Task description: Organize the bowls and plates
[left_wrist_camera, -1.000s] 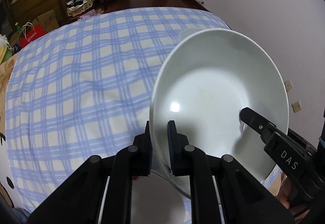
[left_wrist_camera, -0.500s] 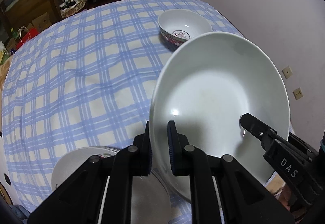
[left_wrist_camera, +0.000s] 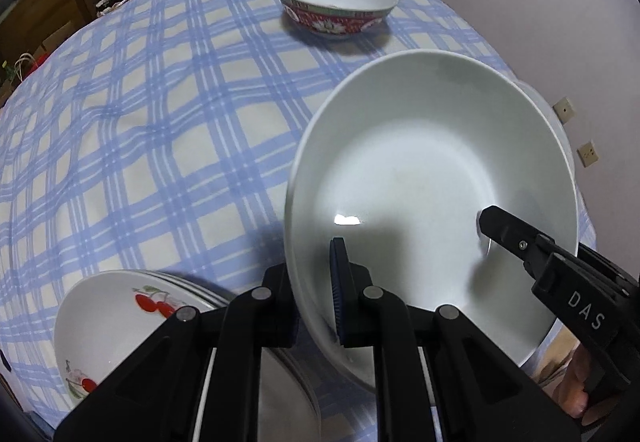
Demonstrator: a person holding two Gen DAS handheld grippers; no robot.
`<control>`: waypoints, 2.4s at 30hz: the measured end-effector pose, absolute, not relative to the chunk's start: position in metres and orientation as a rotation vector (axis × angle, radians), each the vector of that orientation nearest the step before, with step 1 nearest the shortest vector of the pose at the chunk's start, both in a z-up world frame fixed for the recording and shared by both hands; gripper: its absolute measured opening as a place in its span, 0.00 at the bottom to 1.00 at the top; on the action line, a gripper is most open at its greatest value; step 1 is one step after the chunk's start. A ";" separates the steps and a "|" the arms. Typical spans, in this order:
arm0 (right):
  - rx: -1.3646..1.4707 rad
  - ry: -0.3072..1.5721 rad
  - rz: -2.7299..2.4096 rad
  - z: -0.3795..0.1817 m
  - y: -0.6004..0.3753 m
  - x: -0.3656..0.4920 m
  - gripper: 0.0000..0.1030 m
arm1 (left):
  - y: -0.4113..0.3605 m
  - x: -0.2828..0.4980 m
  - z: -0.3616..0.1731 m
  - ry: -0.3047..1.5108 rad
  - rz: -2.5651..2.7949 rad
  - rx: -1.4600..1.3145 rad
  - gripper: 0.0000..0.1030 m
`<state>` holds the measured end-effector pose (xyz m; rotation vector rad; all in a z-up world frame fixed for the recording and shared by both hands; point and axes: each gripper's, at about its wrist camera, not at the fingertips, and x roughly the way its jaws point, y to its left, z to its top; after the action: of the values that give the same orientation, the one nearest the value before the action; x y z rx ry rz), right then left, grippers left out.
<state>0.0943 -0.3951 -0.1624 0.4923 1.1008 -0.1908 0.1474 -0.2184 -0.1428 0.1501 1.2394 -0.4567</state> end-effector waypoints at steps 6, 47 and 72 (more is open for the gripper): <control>0.514 1.124 -0.186 -0.177 -0.400 0.095 0.20 | -0.226 0.145 -0.157 1.252 -0.437 0.190 0.13; 0.448 0.794 -0.302 -0.088 -0.469 0.064 0.40 | -0.265 0.166 -0.066 1.003 -0.473 0.268 0.55; 0.538 0.849 -0.408 -0.132 -0.519 0.073 0.78 | -0.379 0.200 -0.108 1.151 -0.747 0.303 0.77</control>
<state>0.0726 -0.5192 -0.1324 0.5380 0.8487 -0.4081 0.1997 -0.3789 -0.1079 0.3033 1.1512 -0.7468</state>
